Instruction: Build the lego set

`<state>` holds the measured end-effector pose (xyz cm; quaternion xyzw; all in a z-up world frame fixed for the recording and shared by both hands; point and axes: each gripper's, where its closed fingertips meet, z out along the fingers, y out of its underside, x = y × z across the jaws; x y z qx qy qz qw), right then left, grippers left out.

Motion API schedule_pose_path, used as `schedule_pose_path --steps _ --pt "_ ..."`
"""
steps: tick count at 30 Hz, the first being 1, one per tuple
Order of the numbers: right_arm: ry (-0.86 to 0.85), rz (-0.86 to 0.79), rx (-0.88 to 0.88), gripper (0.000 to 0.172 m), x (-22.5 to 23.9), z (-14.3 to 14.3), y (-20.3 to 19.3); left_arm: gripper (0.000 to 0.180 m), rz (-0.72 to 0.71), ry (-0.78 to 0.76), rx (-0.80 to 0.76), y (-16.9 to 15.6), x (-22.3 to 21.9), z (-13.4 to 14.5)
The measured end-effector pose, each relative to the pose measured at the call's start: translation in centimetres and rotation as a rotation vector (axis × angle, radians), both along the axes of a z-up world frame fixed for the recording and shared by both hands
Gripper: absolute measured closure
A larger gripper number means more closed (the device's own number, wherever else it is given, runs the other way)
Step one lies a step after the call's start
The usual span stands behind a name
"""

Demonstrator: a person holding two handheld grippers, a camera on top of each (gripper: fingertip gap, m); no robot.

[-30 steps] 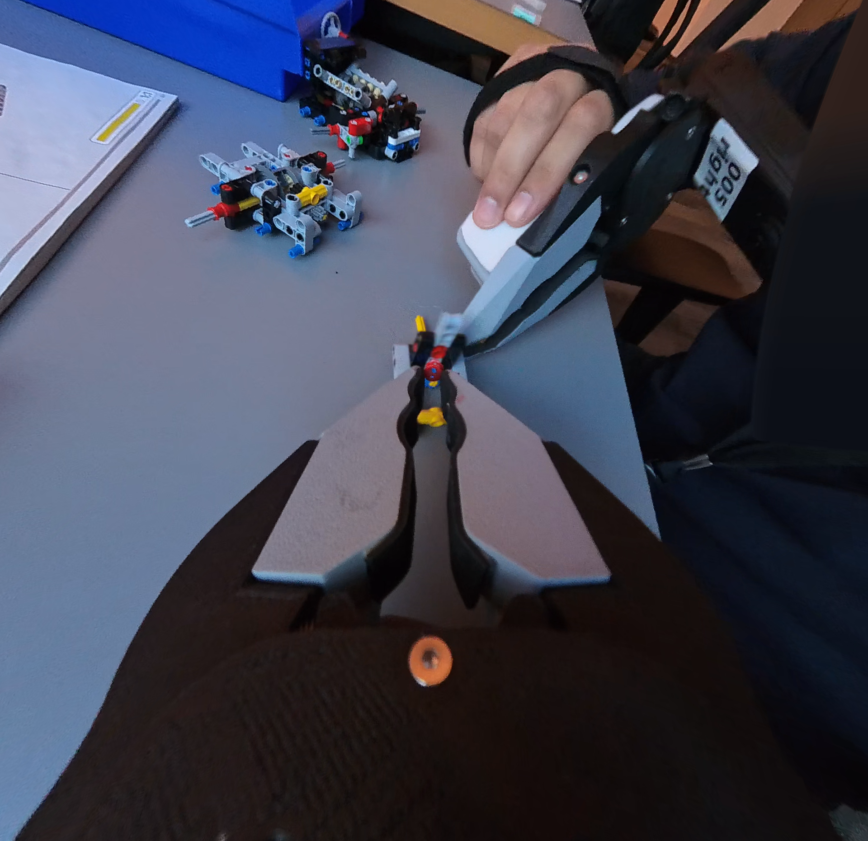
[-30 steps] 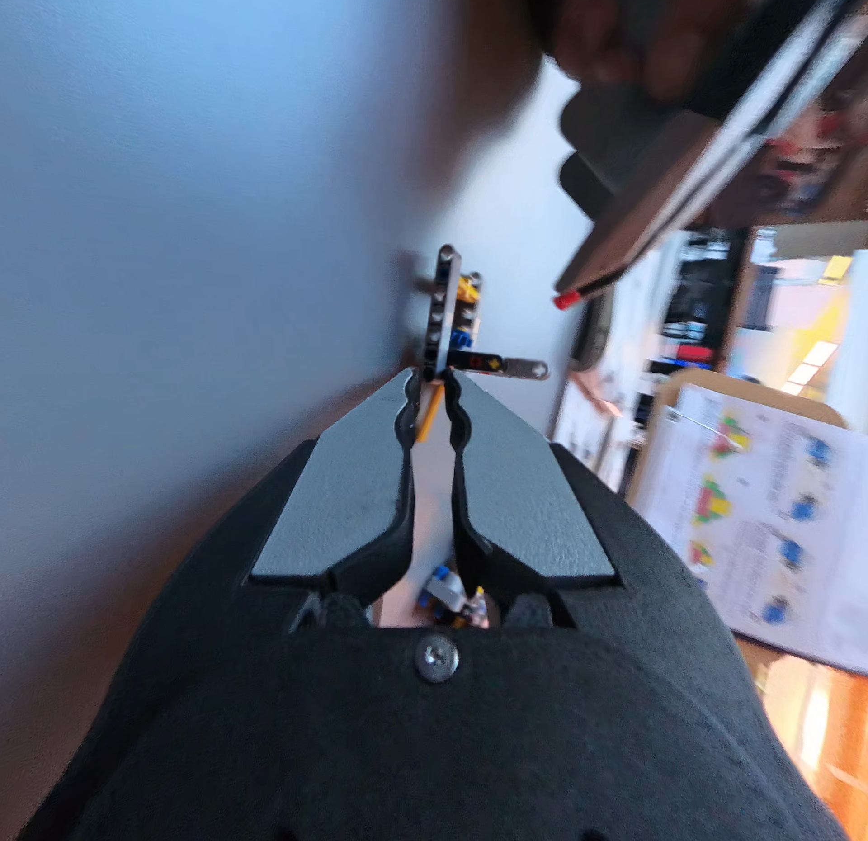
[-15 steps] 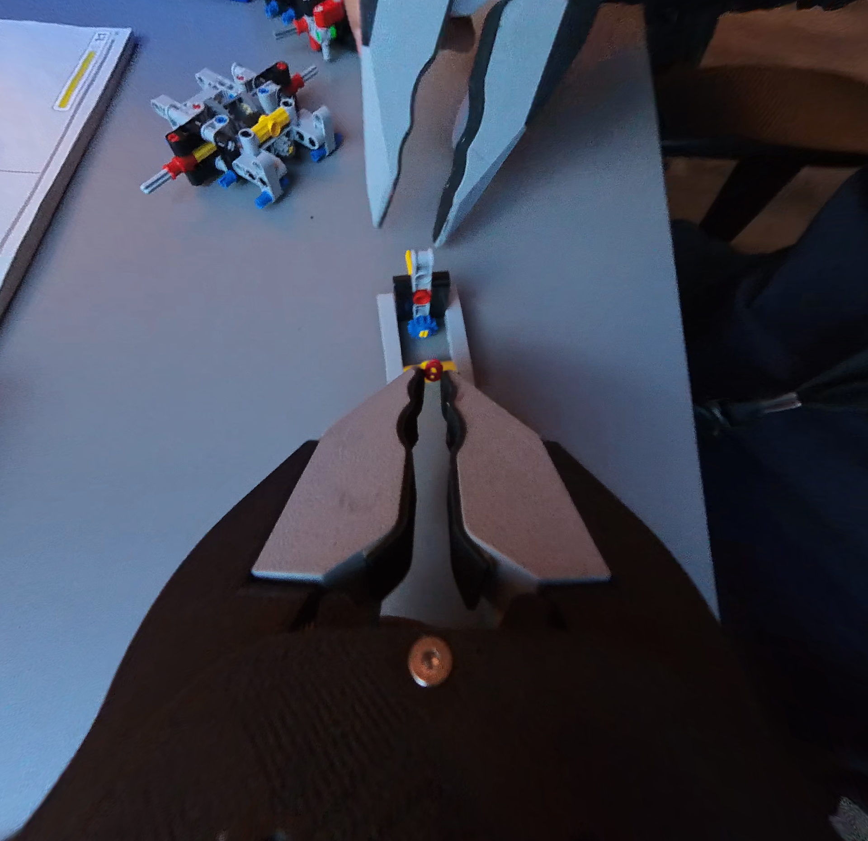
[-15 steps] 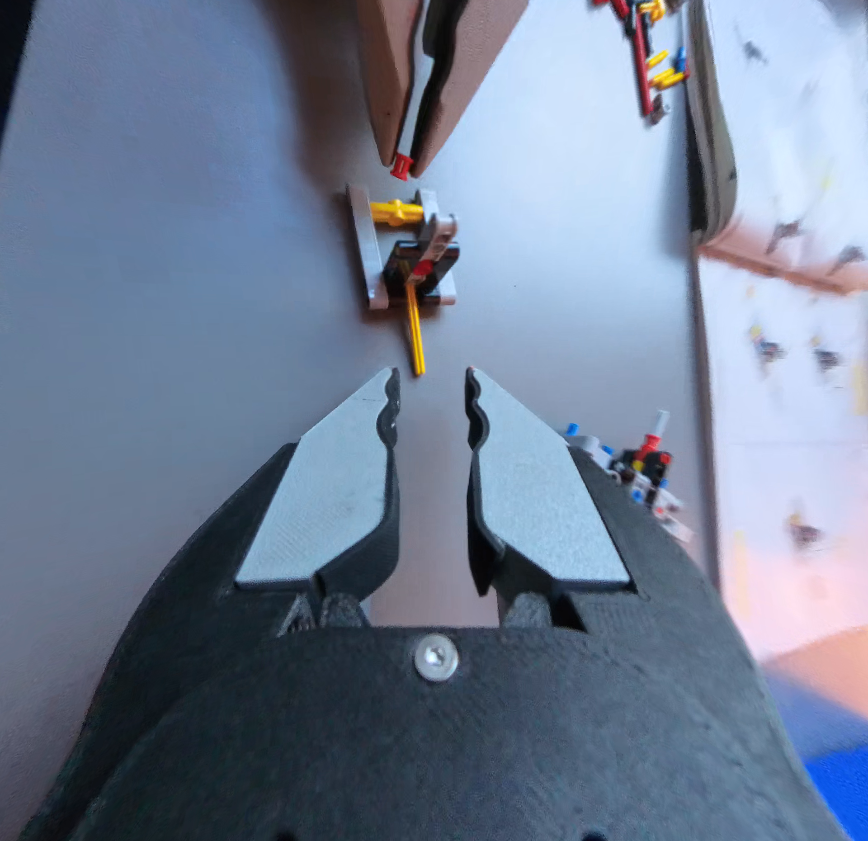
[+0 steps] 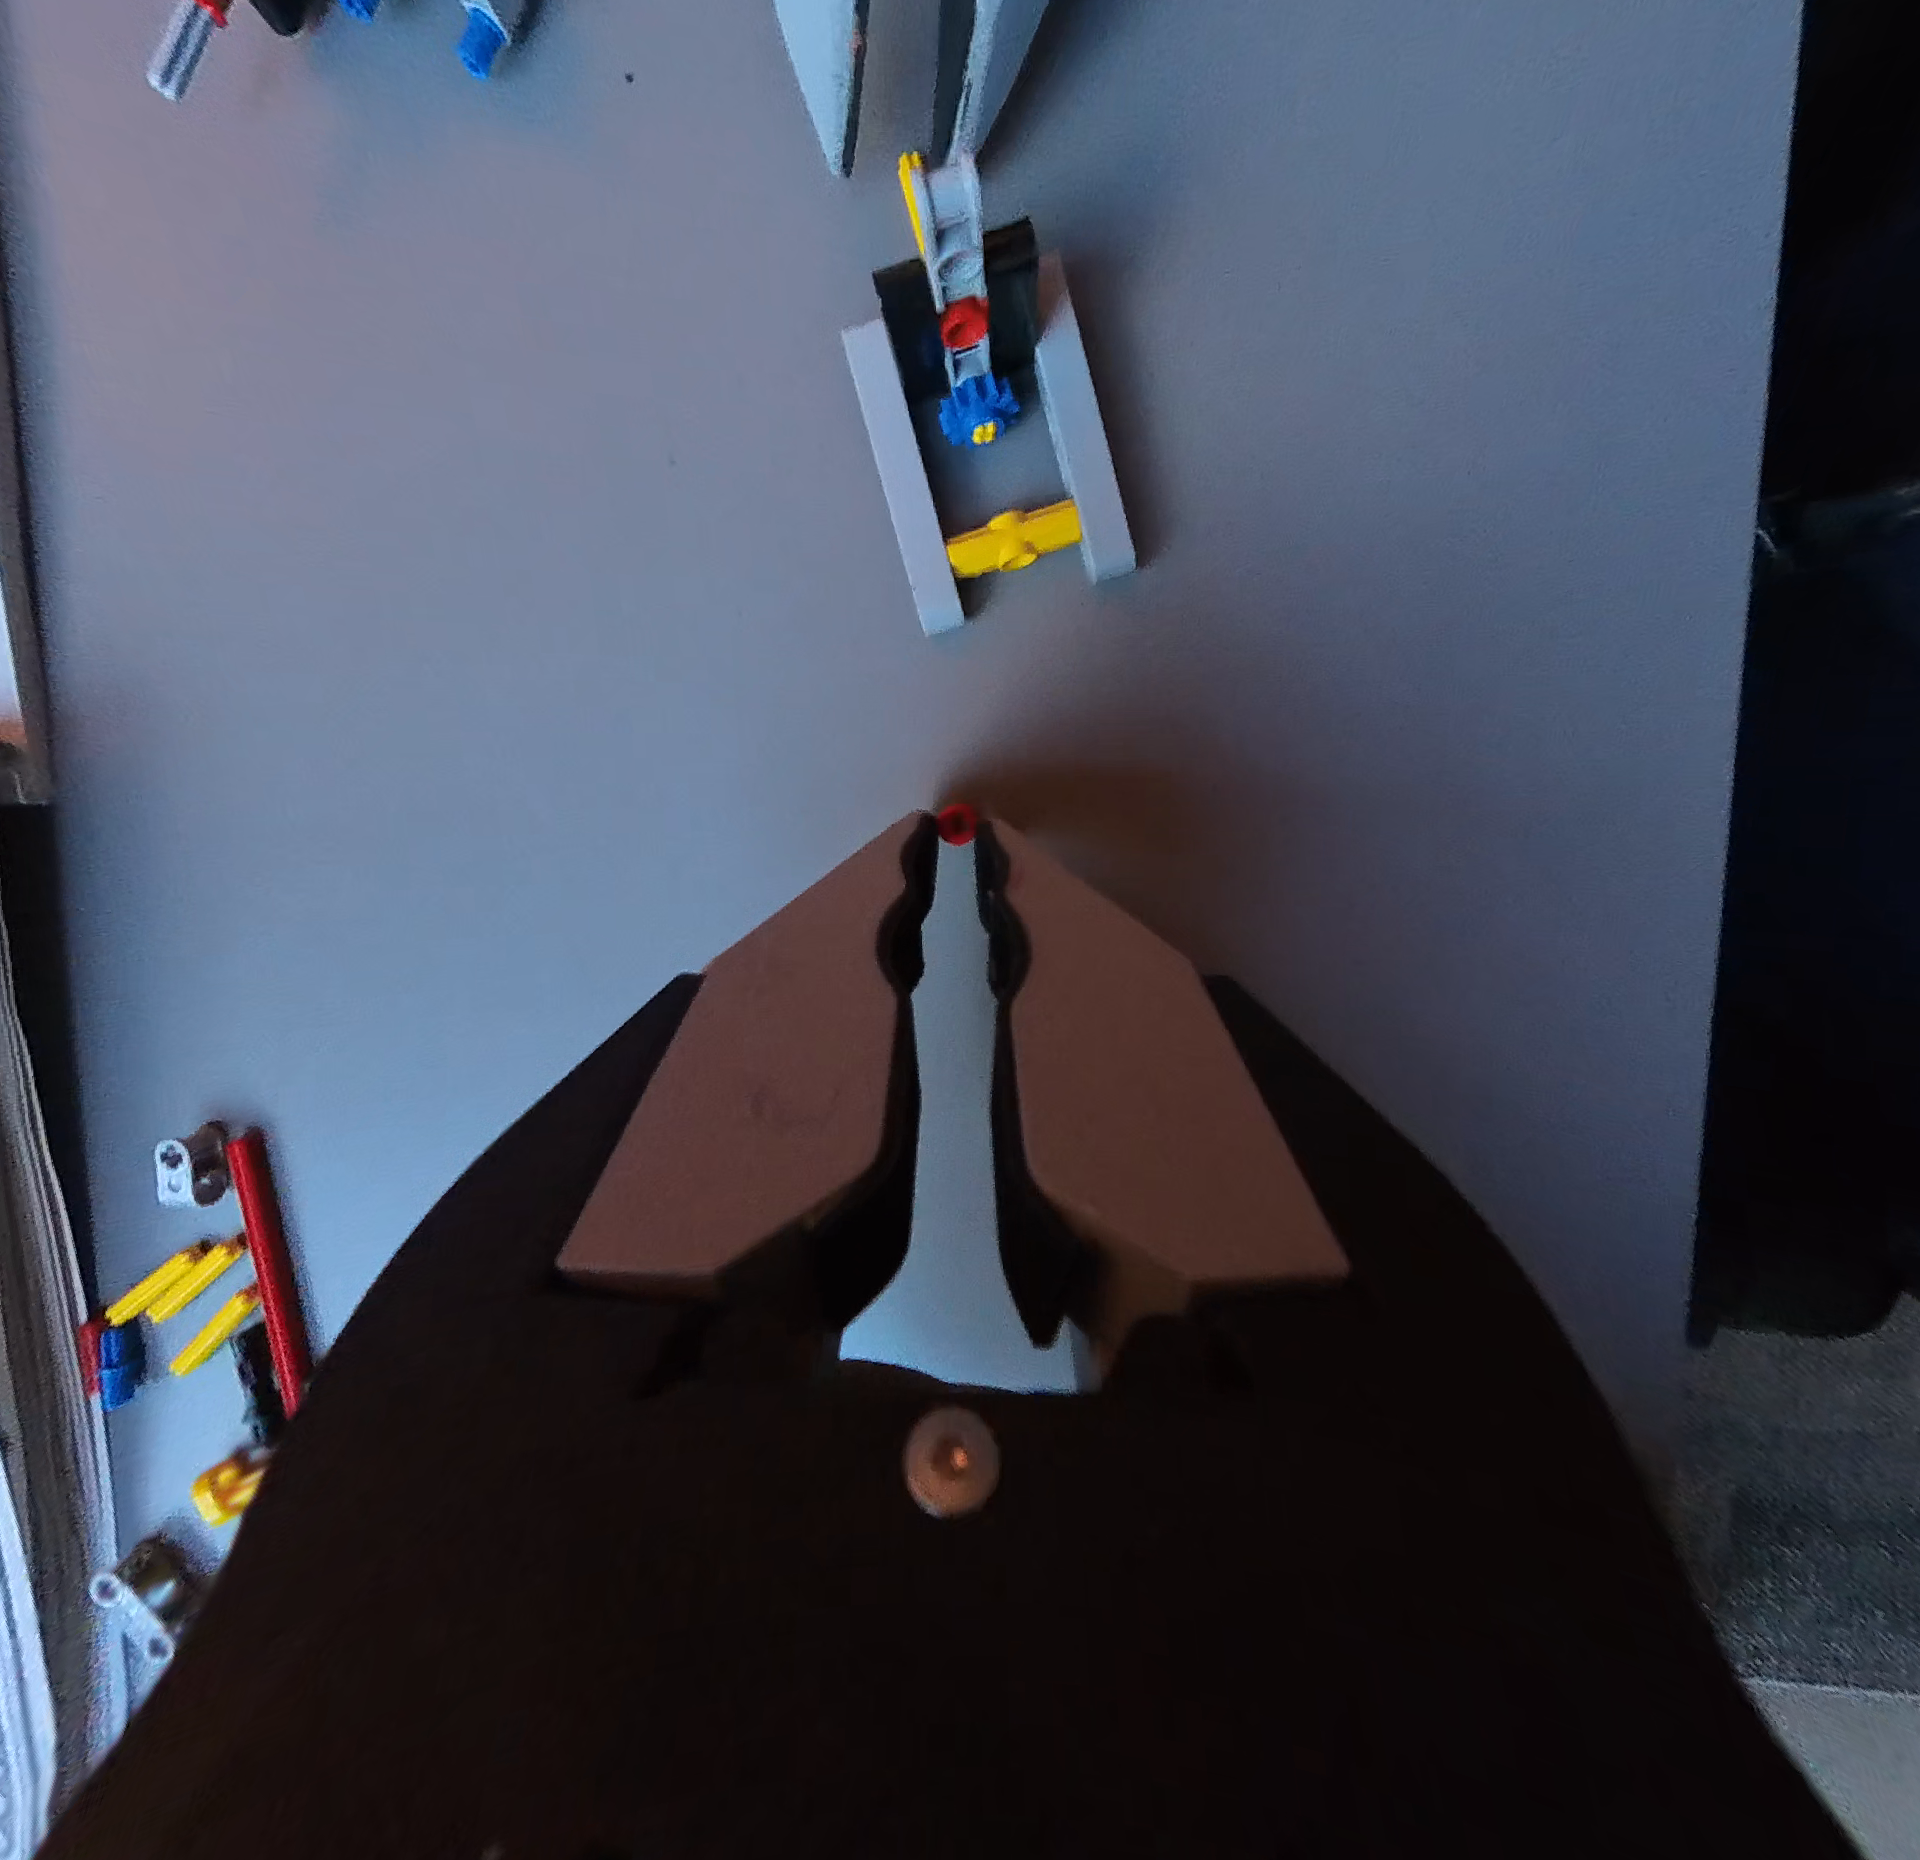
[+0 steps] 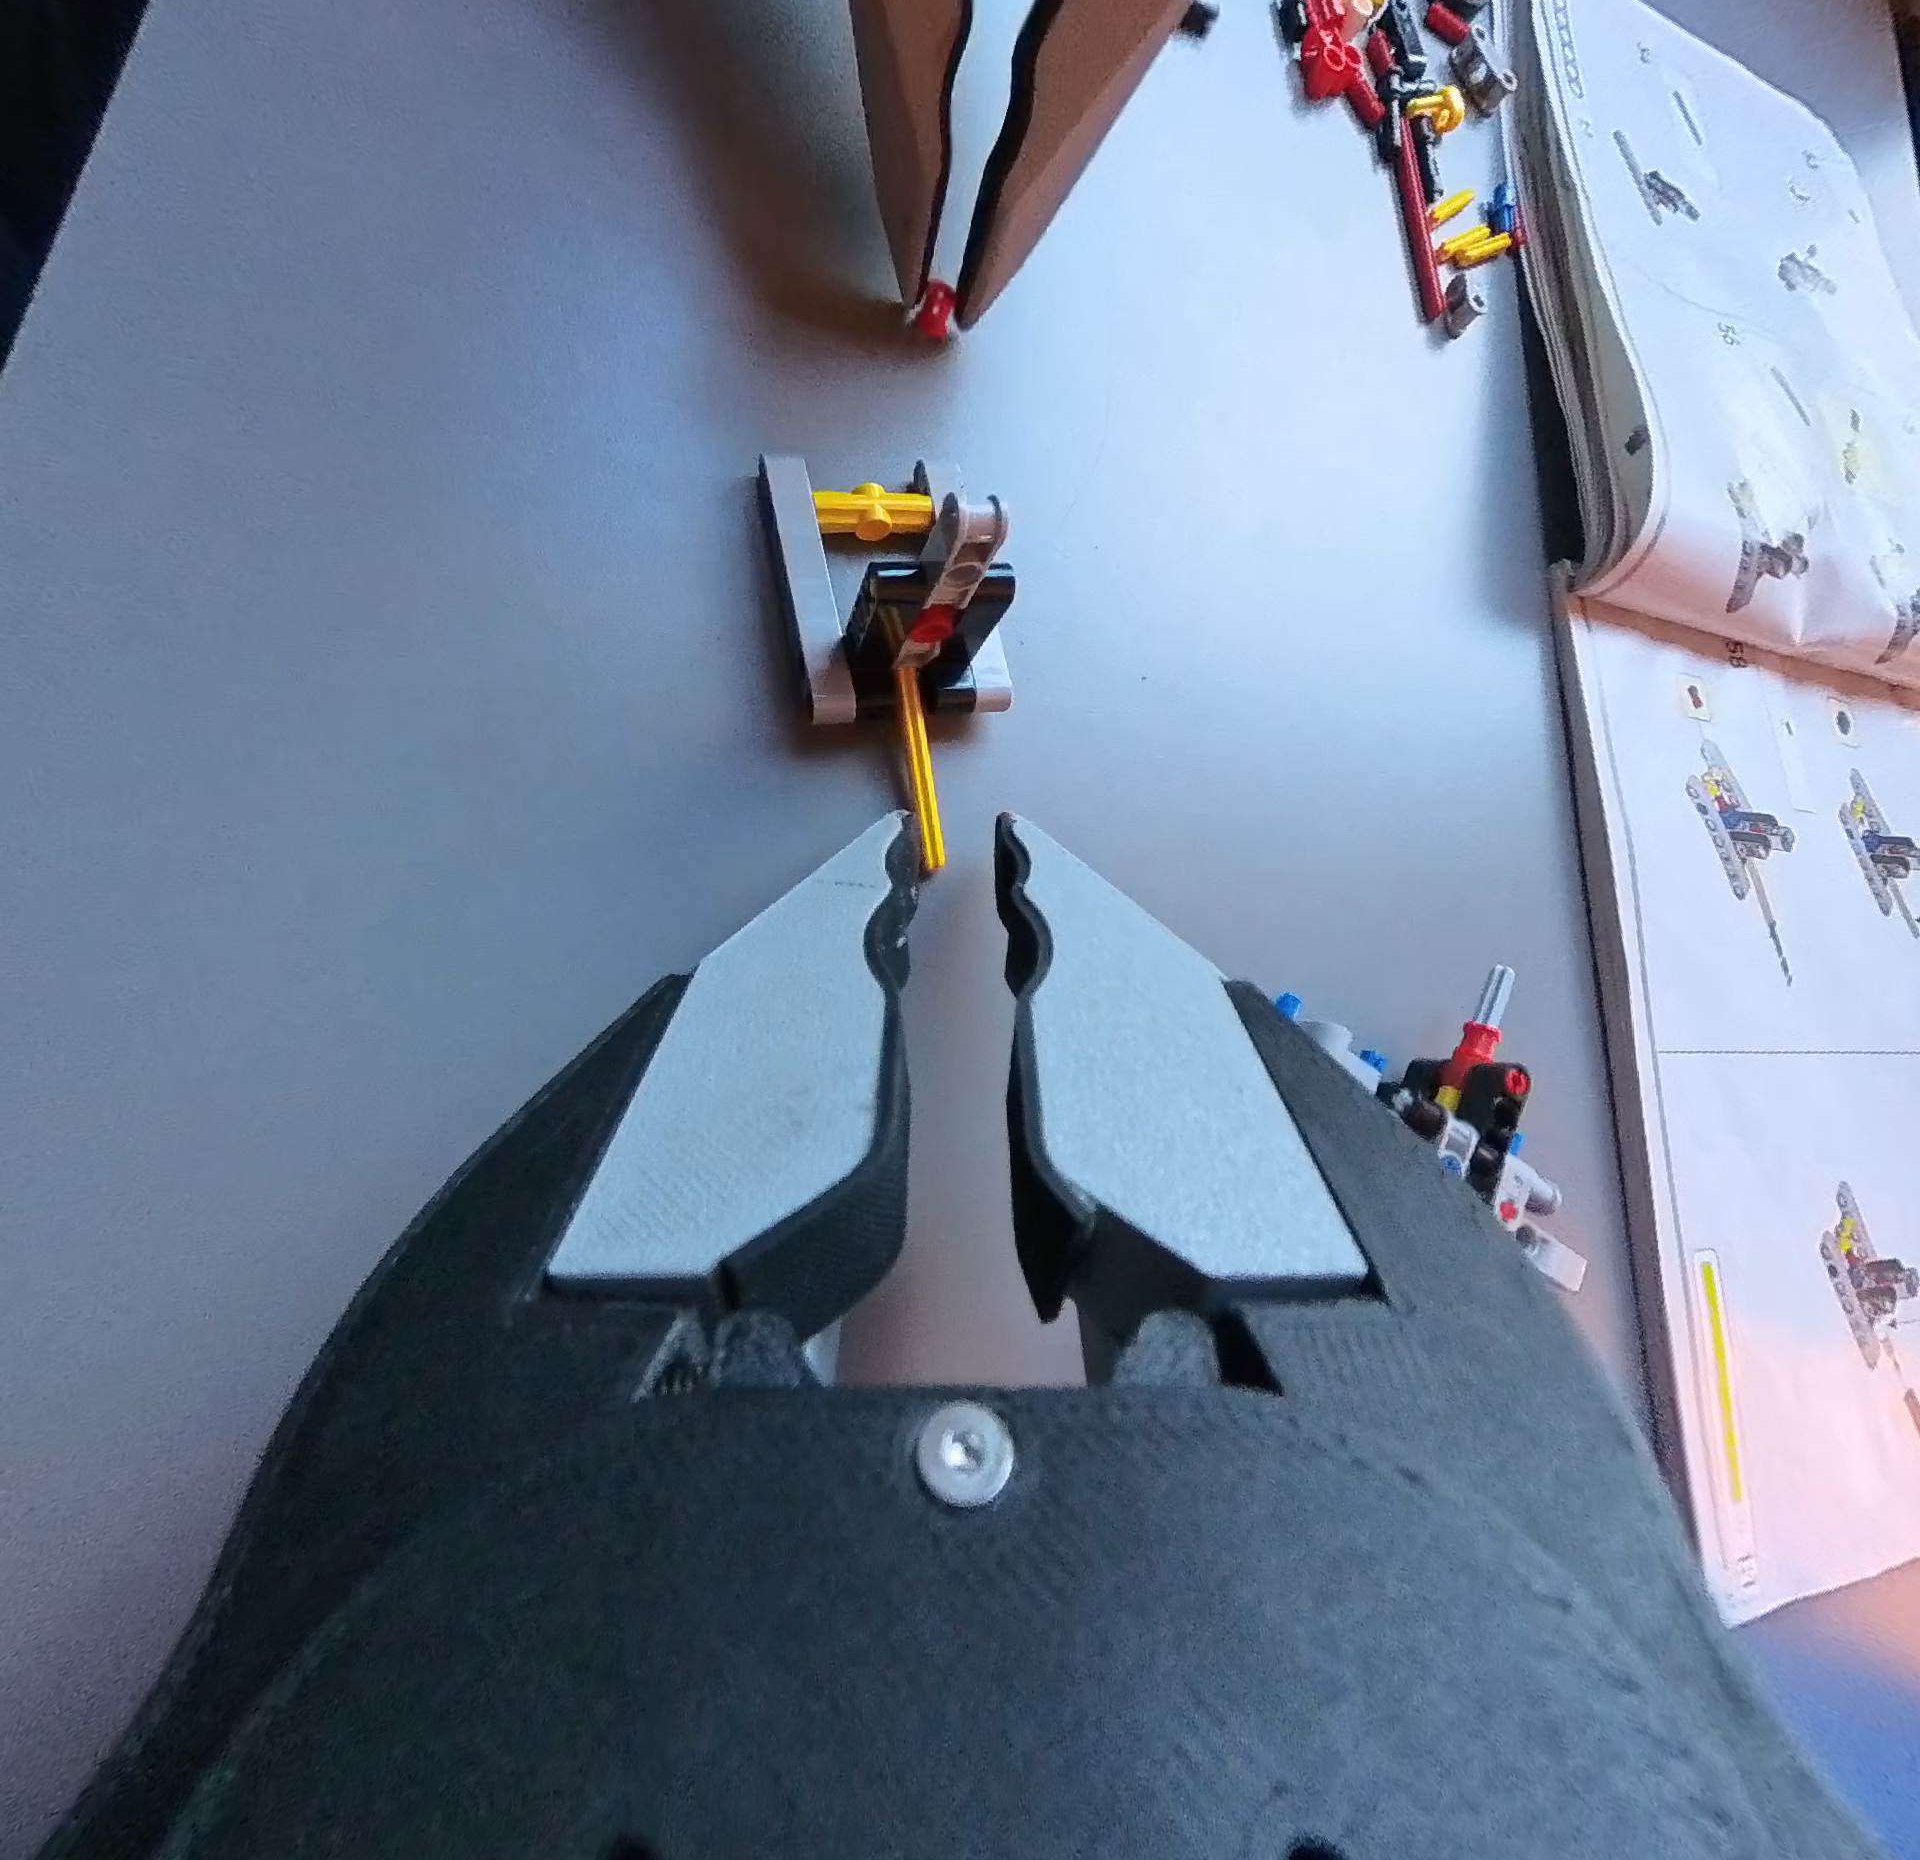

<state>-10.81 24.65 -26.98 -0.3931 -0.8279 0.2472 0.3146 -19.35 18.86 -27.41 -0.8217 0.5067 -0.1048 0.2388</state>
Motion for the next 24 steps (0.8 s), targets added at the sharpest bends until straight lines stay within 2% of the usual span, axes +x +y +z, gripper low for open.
schedule_pose_path --steps 7,20,24 --pt "0.006 0.007 -0.021 0.161 0.4 0.1 -0.3 0.175 -0.009 -0.010 -0.030 -0.1 0.5 0.0" --pt "-0.019 0.002 -0.090 0.158 0.5 -0.2 -0.2 0.150 0.080 -0.189 -0.036 -0.2 1.8 2.7" --pt "-0.026 0.004 -0.120 0.158 0.5 -0.3 -0.1 0.144 0.113 -0.186 -0.040 0.6 3.7 1.7"
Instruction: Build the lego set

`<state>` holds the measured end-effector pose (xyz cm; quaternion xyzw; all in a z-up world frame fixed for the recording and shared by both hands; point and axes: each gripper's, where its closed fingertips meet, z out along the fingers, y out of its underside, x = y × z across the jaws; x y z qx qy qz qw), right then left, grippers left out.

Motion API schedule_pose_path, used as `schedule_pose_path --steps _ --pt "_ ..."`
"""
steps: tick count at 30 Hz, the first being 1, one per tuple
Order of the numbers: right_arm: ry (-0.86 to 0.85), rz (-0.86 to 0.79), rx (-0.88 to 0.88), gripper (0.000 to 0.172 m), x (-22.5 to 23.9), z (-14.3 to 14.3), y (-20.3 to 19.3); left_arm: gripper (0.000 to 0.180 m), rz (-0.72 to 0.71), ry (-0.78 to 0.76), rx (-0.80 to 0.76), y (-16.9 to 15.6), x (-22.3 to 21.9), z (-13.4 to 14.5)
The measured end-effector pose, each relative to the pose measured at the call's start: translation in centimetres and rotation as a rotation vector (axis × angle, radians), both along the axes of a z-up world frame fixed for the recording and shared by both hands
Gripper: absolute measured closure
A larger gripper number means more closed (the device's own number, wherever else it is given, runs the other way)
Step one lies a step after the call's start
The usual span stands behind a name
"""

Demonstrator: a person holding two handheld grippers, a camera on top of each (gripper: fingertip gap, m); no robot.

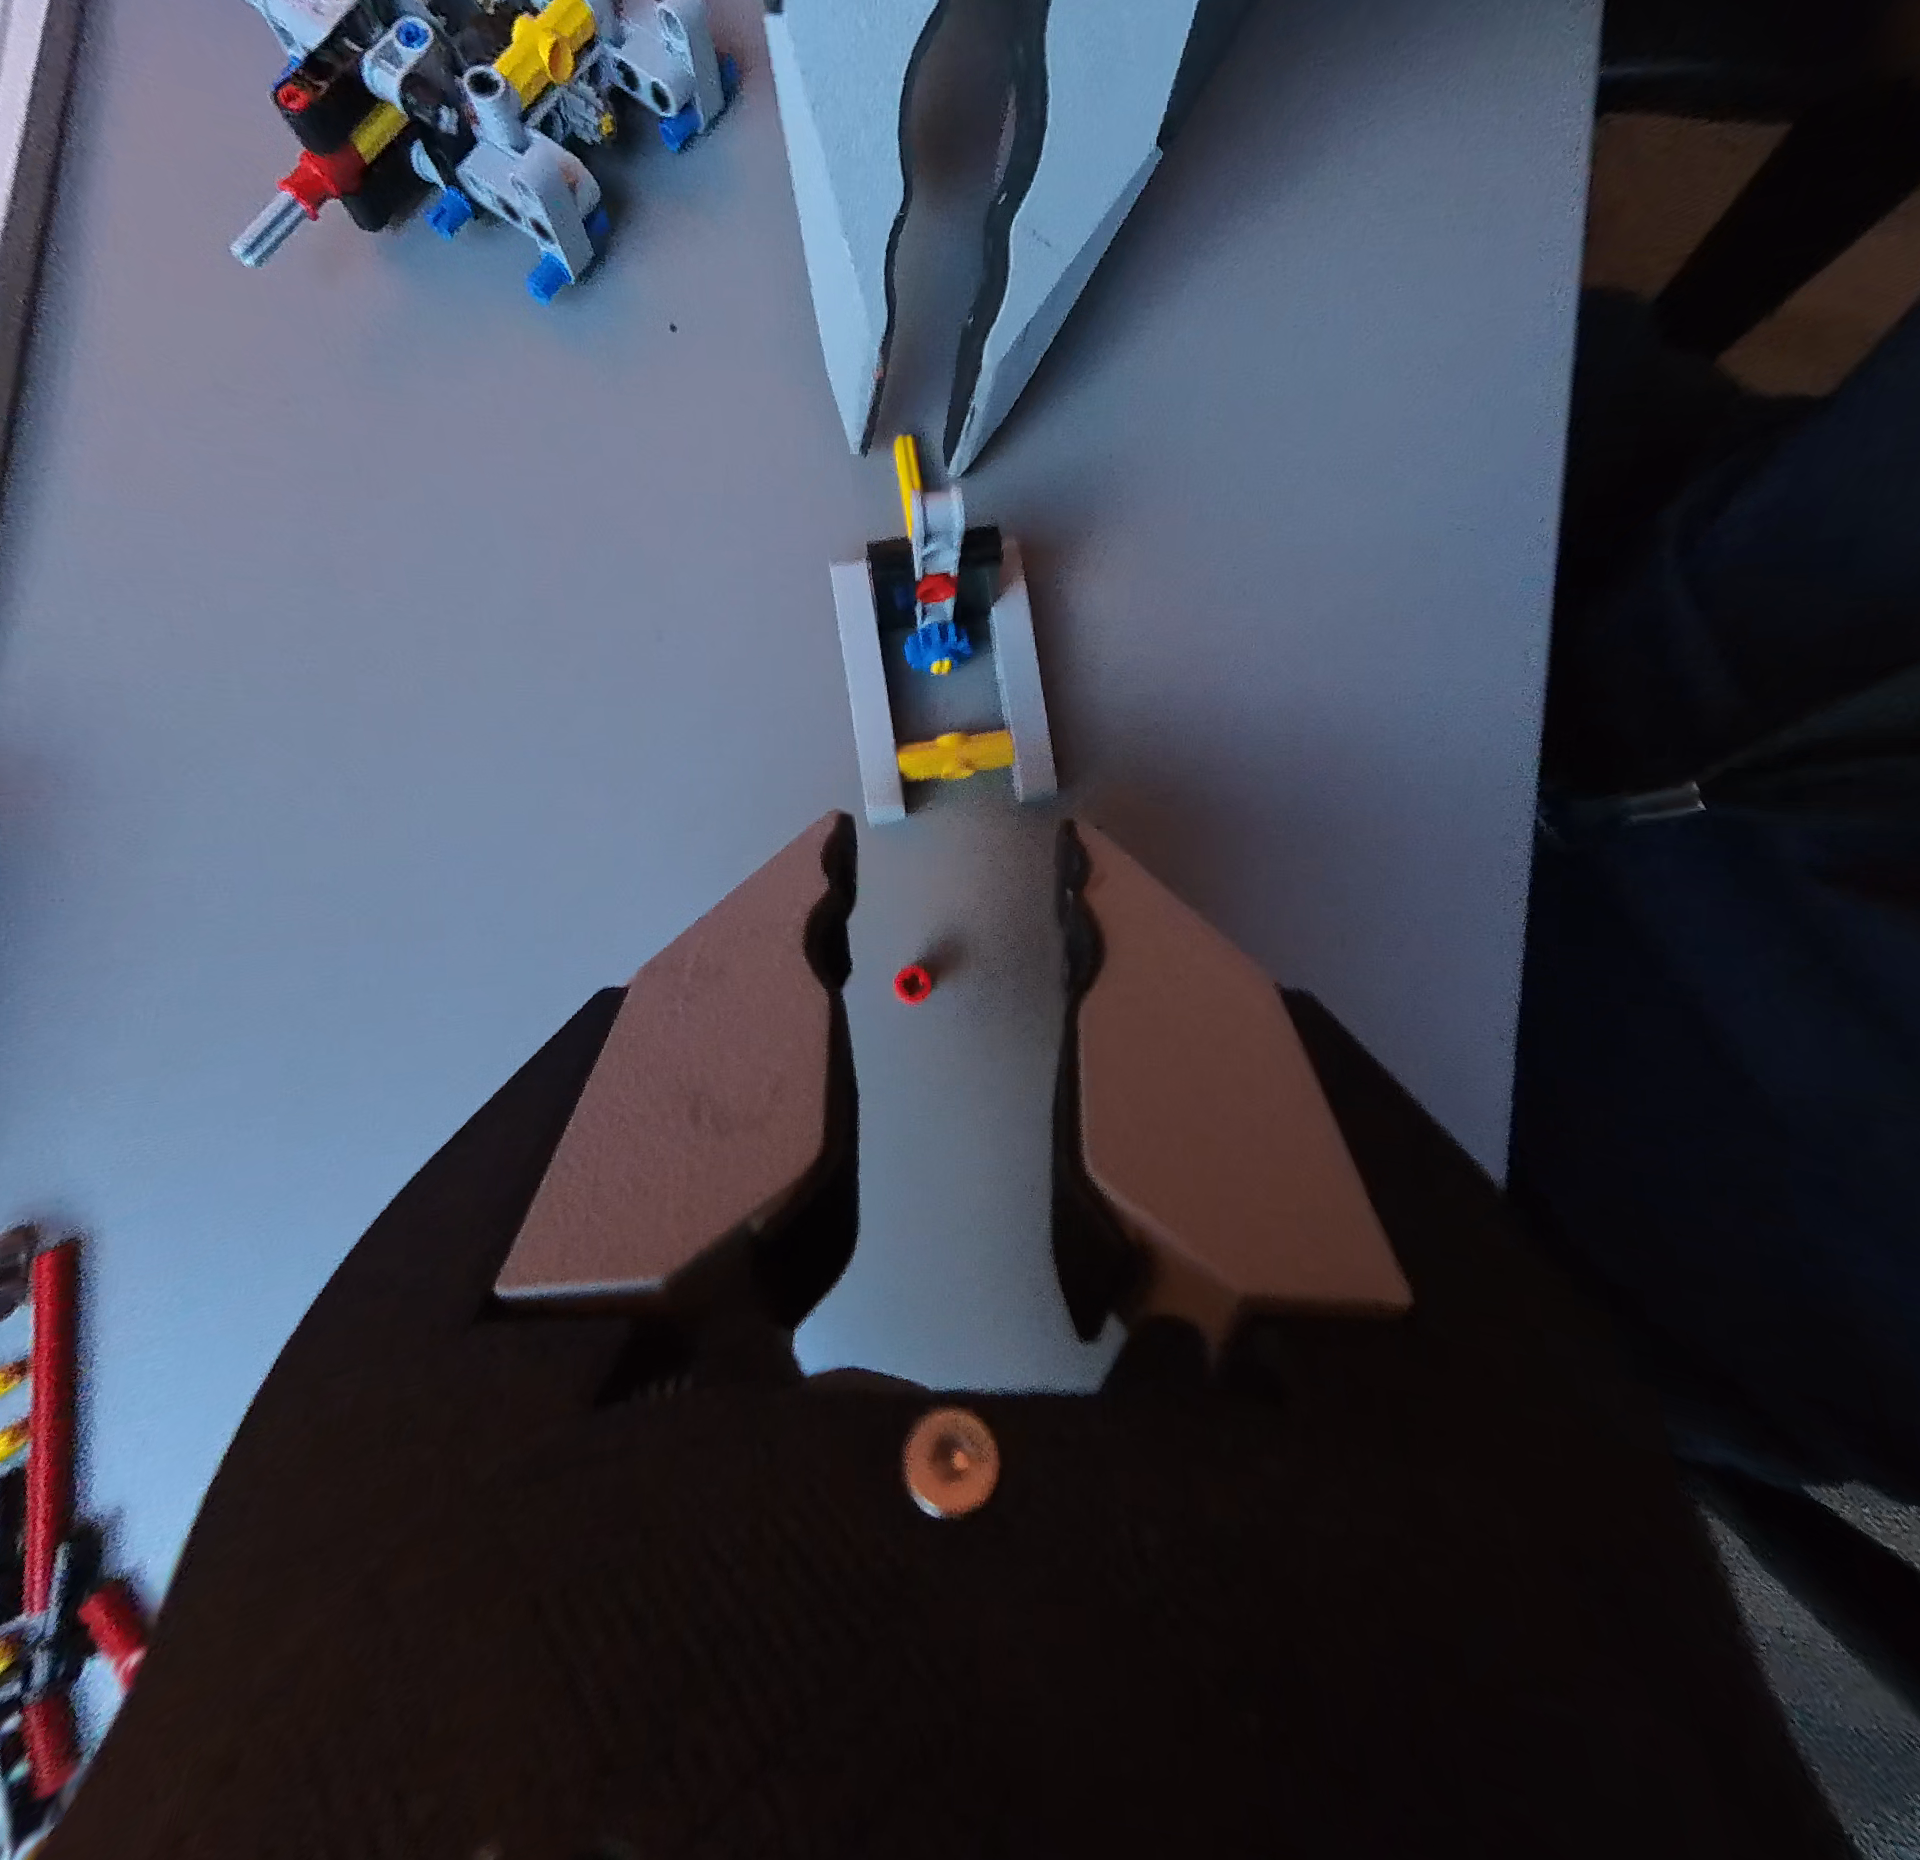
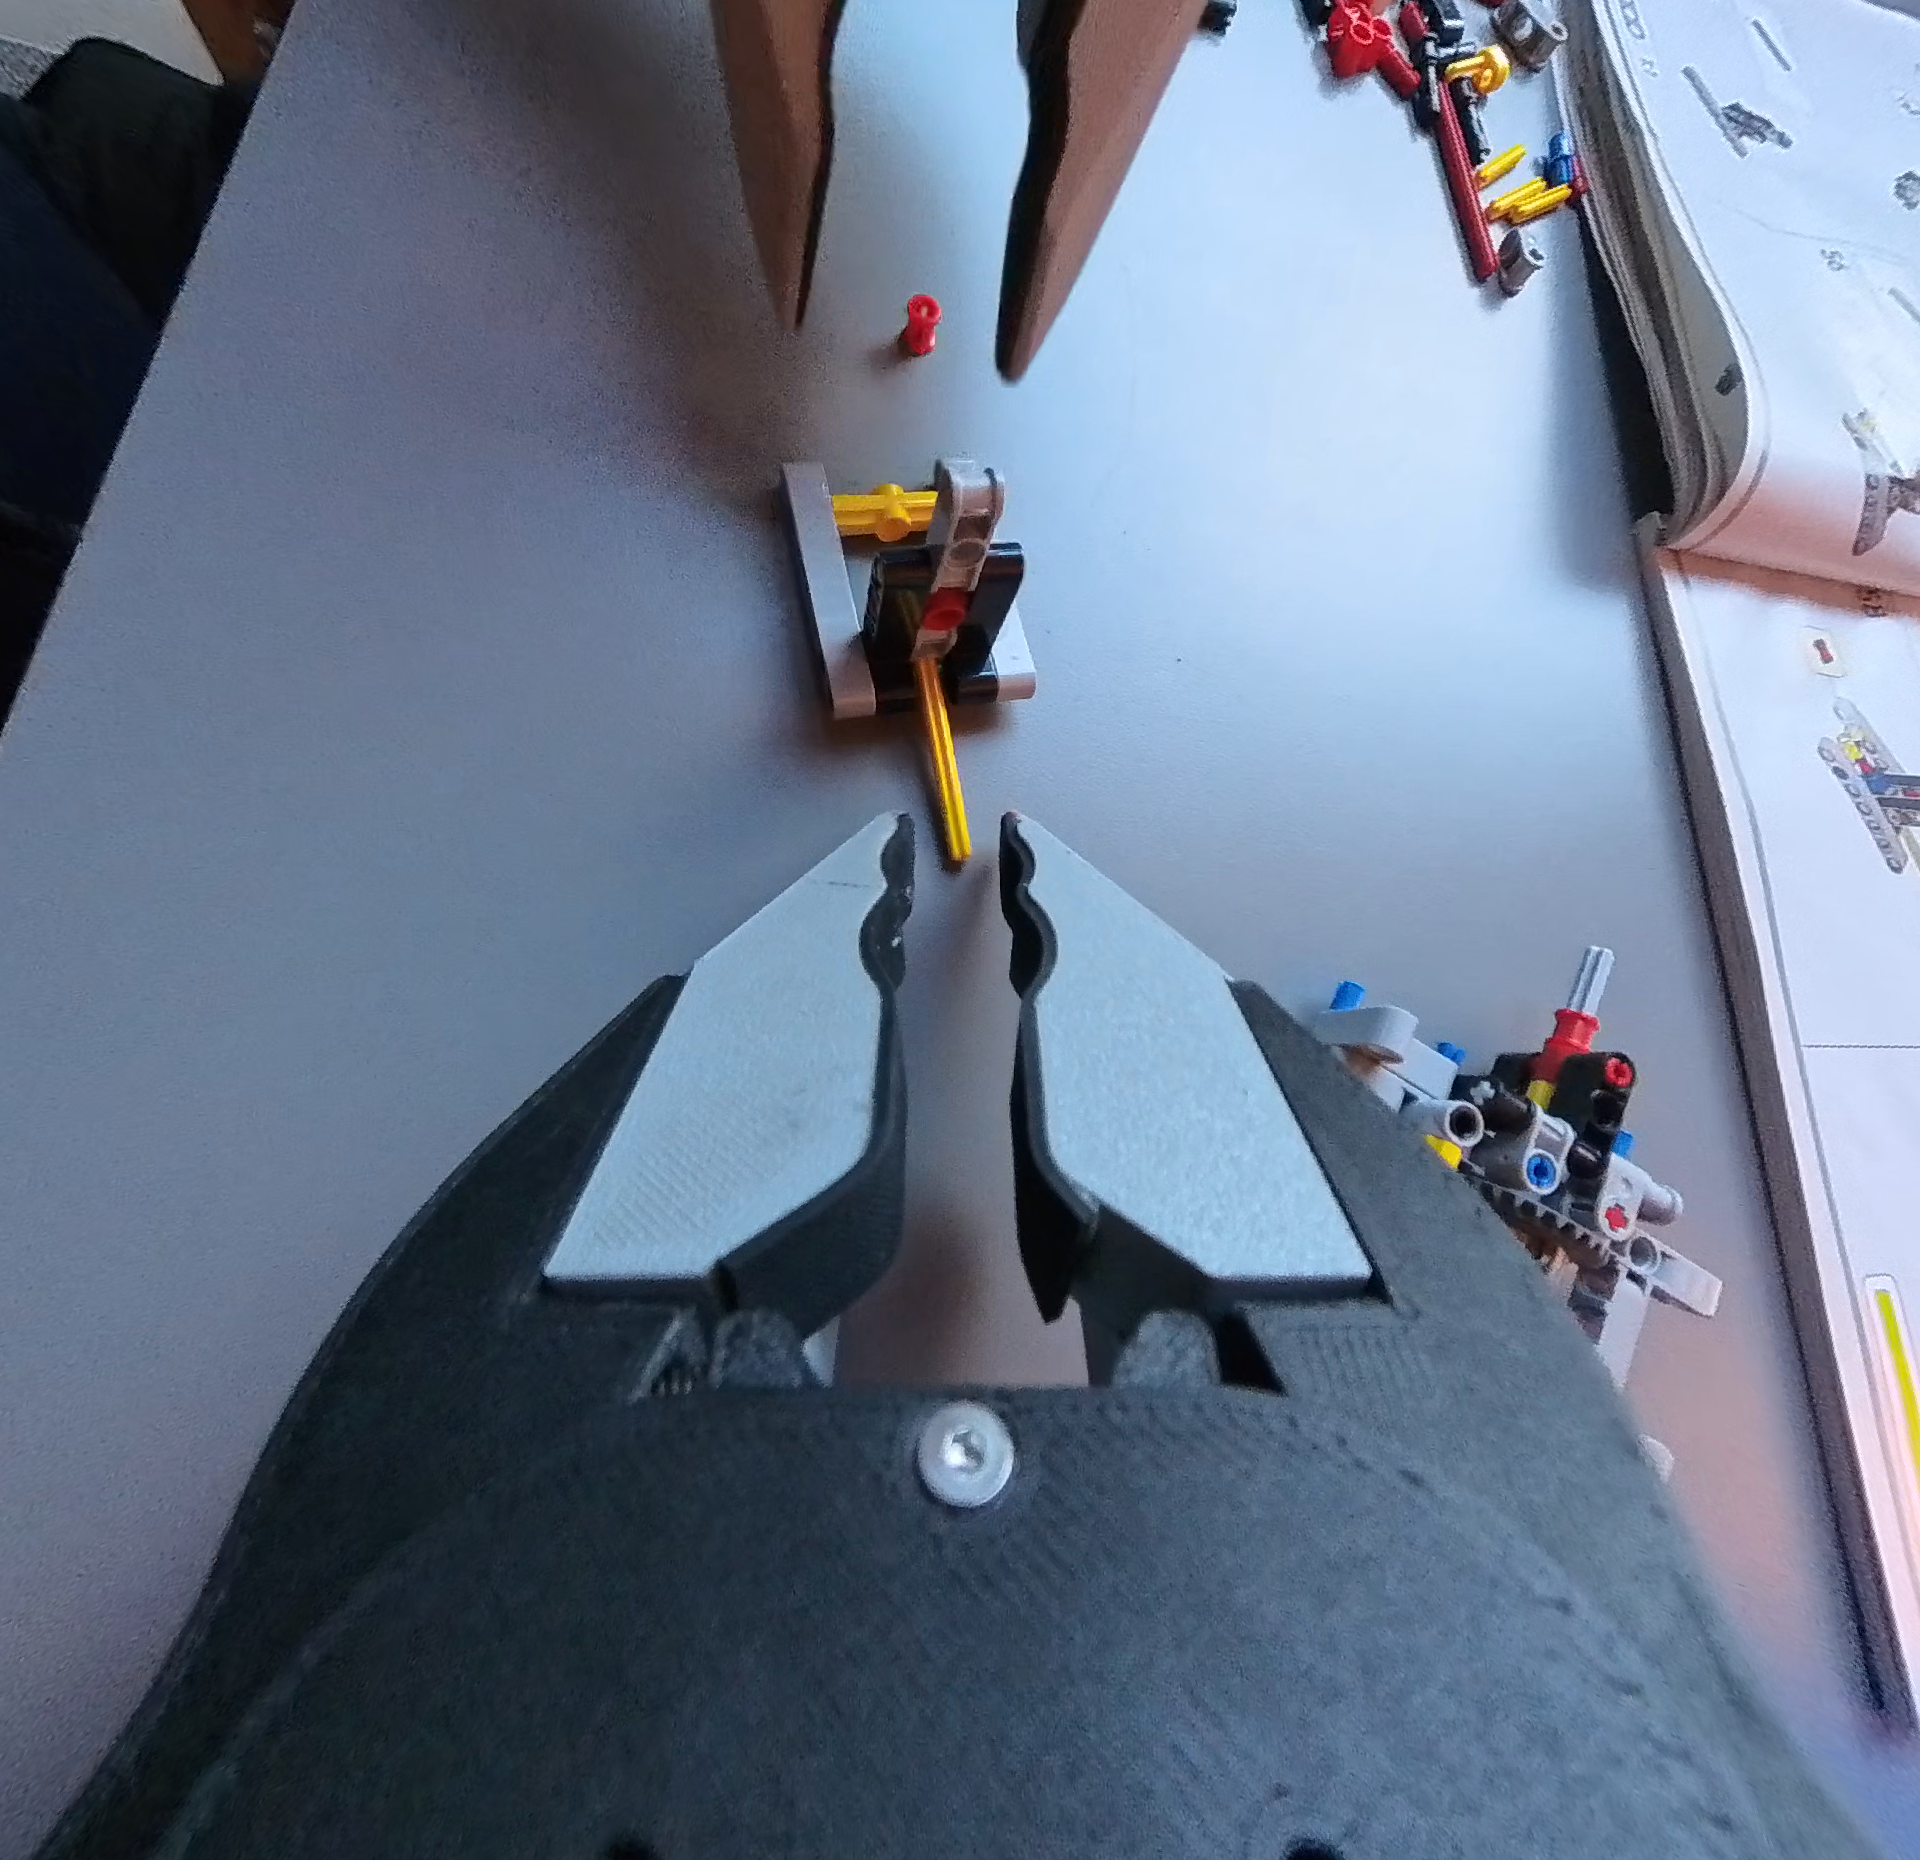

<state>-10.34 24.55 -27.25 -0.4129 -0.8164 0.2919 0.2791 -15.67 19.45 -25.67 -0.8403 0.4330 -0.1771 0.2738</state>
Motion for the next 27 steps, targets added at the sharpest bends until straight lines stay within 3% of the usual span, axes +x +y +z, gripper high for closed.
schedule_pose_path --steps 6,13,27 --pt "-0.023 0.002 -0.061 0.162 -0.1 -0.1 0.0 0.134 0.011 0.000 -0.026 1.1 1.6 -0.9" --pt "-0.037 0.025 -0.080 0.171 -0.2 -0.2 -0.5 0.140 -0.033 0.094 0.006 1.6 1.9 -1.8" --pt "-0.060 0.025 -0.121 0.171 -0.2 -0.2 -1.1 0.140 -0.078 0.081 0.010 1.9 2.4 -1.8"
